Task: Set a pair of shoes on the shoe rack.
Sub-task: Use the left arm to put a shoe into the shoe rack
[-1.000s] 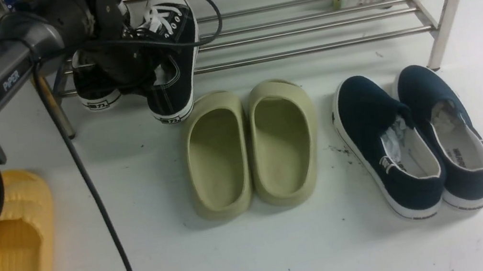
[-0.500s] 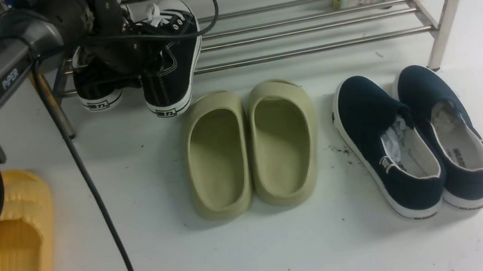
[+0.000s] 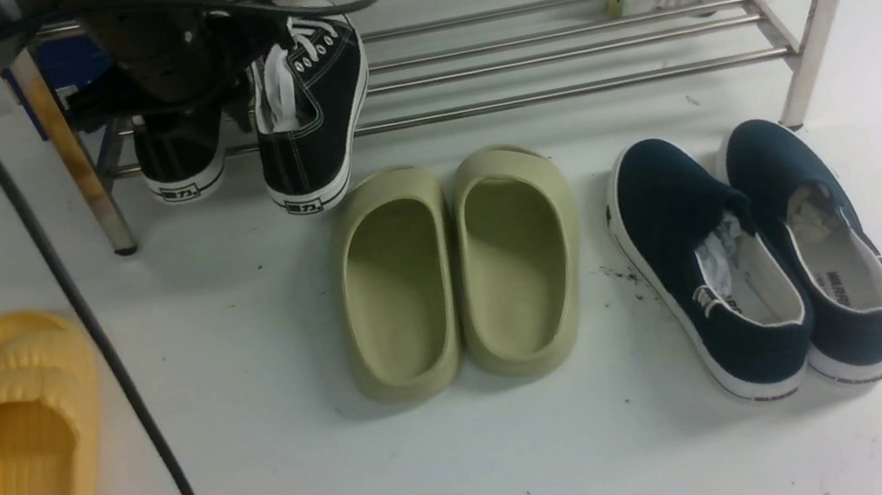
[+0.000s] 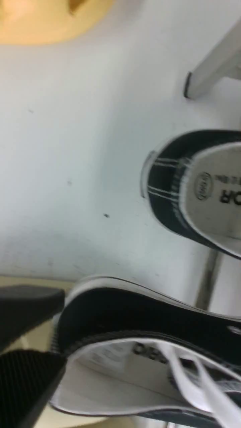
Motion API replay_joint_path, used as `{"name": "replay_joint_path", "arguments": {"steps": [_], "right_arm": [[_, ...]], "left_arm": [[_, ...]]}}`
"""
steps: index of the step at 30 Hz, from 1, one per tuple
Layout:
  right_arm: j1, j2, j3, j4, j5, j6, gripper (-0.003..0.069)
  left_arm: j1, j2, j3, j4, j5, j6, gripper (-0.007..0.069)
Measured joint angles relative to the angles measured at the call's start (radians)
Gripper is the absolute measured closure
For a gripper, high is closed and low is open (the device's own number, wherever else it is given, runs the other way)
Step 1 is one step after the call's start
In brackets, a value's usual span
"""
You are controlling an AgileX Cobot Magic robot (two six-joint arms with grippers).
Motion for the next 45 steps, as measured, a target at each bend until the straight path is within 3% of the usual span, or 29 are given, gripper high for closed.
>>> {"name": "replay_joint_path", "arguments": {"steps": [4,5,10,17,32,35,41,45], "right_arm": [[0.0,0.0,0.0,0.001,0.0,0.0,0.0415],[0.0,0.0,0.0,0.001,0.0,0.0,0.0415],[0.0,0.0,0.0,0.001,0.0,0.0,0.0415],[0.0,0.0,0.0,0.001,0.0,0.0,0.0415],[0.0,0.0,0.0,0.001,0.0,0.0,0.0417],[0.0,0.0,0.0,0.001,0.0,0.0,0.0419],[0.0,0.0,0.0,0.001,0.0,0.0,0.0419],[0.0,0.0,0.0,0.001,0.0,0.0,0.0419]], "left_arm": [[0.0,-0.063,0.125,-0.08,-0.009,0.047,0.0597],[0.0,-0.084,0.18,-0.148,-0.03,0.083,0.0638],[-0.001,-0.084,0.294,-0.292,-0.194,0.188,0.0638],[0.002,-0.018,0.303,-0.306,-0.423,0.23,0.0638],[0.002,-0.017,0.307,-0.328,-0.54,0.212,0.0637],[0.002,-0.017,0.307,-0.328,-0.525,0.206,0.0593],[0.002,-0.045,0.307,-0.328,-0.427,0.208,0.0339],[0.002,-0.153,0.307,-0.327,-0.296,0.253,0.024]]}}
